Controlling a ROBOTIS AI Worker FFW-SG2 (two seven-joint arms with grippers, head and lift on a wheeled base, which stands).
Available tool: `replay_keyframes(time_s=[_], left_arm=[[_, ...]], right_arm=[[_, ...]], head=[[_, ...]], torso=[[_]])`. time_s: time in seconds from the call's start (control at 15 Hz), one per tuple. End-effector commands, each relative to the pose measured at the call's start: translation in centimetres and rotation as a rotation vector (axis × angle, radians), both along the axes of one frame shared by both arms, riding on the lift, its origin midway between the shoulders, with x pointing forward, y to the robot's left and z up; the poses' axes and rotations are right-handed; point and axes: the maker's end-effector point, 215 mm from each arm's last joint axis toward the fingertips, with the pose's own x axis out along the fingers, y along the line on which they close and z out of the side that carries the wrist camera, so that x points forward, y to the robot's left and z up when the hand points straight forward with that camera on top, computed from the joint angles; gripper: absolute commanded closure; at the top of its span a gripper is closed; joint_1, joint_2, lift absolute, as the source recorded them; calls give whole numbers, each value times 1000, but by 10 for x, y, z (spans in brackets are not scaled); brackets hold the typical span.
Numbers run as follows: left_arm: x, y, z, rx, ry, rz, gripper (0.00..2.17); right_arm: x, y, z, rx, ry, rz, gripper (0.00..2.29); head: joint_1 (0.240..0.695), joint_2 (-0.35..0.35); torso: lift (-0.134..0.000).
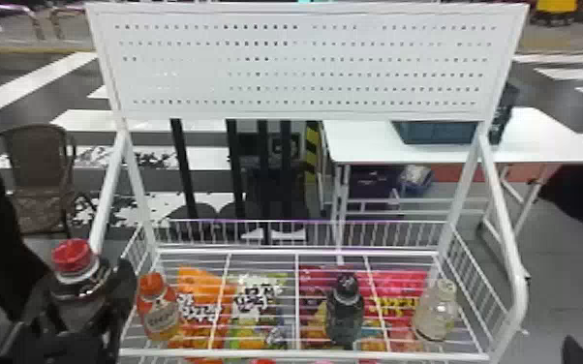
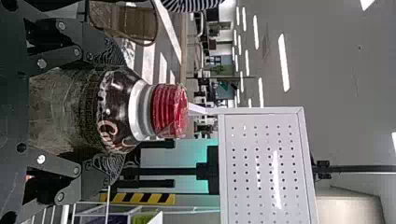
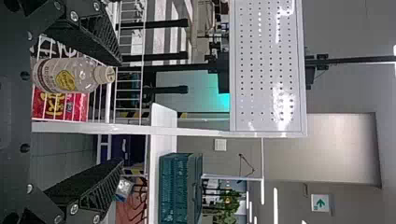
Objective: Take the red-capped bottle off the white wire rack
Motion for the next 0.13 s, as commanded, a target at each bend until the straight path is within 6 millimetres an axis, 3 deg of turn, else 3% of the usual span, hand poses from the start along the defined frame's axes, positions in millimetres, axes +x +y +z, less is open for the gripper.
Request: replay_keyframes(time_s=[0.0, 0.07], left_arm=[[-1, 0, -1, -1, 1, 1, 1953], [-1, 0, -2, 1, 3, 1, 1953]], right_arm=[[1, 0, 2, -1, -4, -1, 167], [1, -1, 2, -2, -4, -2, 171]], head=[[499, 0], [499, 0]], torso=[[0], [0]])
